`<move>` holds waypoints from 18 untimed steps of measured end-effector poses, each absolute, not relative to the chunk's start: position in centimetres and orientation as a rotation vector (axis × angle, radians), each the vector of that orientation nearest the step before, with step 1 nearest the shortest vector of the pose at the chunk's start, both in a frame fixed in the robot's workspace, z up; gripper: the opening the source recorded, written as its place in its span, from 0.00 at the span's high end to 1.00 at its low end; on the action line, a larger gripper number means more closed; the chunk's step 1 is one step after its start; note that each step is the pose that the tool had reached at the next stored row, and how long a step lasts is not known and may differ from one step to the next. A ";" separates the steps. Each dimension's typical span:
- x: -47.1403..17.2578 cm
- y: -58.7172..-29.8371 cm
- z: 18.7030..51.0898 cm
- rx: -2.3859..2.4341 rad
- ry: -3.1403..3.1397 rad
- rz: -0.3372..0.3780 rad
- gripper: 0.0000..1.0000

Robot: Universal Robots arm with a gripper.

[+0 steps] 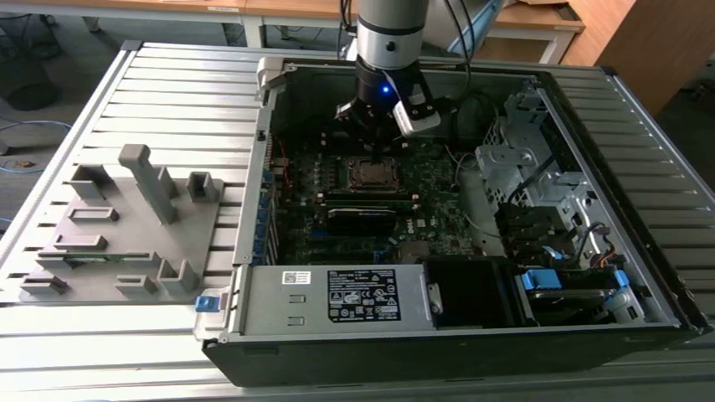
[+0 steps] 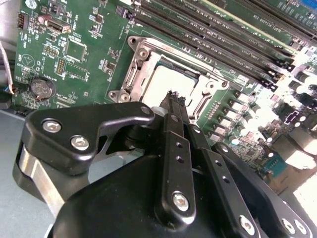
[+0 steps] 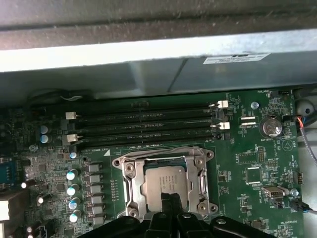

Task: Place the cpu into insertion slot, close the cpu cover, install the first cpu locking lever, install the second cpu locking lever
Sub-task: 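Install the first cpu locking lever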

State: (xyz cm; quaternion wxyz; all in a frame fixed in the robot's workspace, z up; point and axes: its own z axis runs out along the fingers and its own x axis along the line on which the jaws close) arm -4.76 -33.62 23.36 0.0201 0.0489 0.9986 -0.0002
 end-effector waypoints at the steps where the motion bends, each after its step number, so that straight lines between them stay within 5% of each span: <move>1: -4.8 -33.6 23.4 0.152 3.098 -0.001 0.89; 18: -4.7 -33.9 23.4 0.153 3.099 0.045 0.89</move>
